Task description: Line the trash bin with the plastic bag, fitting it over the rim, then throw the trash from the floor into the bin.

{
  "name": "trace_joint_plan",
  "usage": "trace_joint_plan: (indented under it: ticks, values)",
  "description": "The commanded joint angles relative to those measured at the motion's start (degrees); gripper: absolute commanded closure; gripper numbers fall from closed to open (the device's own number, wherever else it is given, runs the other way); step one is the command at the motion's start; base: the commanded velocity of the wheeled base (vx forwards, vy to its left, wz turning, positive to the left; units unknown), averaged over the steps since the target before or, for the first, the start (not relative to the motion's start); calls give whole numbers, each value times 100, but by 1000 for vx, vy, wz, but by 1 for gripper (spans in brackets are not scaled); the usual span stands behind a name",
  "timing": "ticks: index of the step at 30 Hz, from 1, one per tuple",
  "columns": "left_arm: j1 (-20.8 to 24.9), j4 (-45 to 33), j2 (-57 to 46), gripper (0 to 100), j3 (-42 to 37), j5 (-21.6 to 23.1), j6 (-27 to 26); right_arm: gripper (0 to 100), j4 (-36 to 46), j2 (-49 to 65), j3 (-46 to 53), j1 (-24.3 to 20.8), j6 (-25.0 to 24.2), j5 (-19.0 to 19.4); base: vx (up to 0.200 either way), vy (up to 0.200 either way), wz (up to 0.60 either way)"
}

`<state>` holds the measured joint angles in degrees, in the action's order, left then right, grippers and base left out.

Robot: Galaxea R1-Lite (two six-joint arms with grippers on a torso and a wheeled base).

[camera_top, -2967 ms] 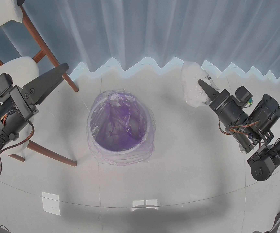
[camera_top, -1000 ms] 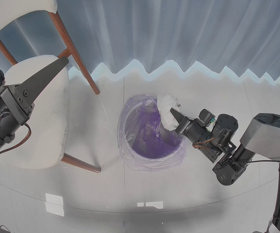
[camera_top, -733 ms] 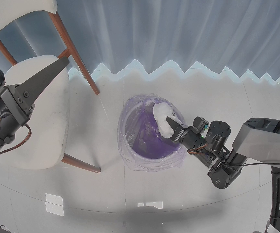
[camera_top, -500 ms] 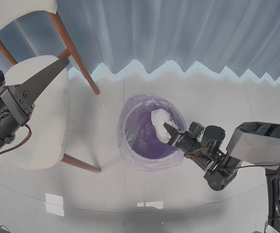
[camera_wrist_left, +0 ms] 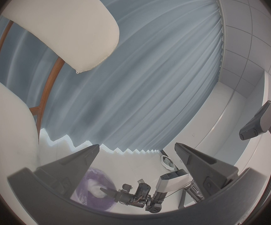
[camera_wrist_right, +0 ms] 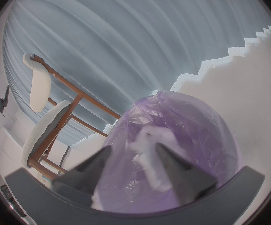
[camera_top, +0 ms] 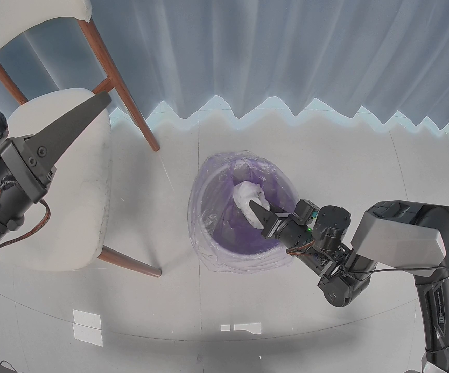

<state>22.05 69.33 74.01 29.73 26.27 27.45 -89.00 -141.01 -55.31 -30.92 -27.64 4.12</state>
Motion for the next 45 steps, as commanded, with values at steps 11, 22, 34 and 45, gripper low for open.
trace_joint_plan:
  ticks: [11, 22, 34, 45]
  values:
    - [-26, -95, -818, 0, 120, 1, -214, 0, -73, 2728, 1822, 24, 303, -263, 0, 0, 0]
    - [-913, -2081, -3630, 0, -1259, -69, -882, 0, 2695, 8098, 4889, 1246, 1357, -518, 0, 0, 0]
    - [-2188, -6599, -7375, 0, -2745, -430, -2508, 0, 9313, 14101, 5276, 3092, 2676, 150, 0, 0, 0]
    - [-2179, -6687, -7401, 0, -2973, -3049, -2675, 0, 8892, 14101, 5531, 3074, 2790, -245, 0, 0, 0]
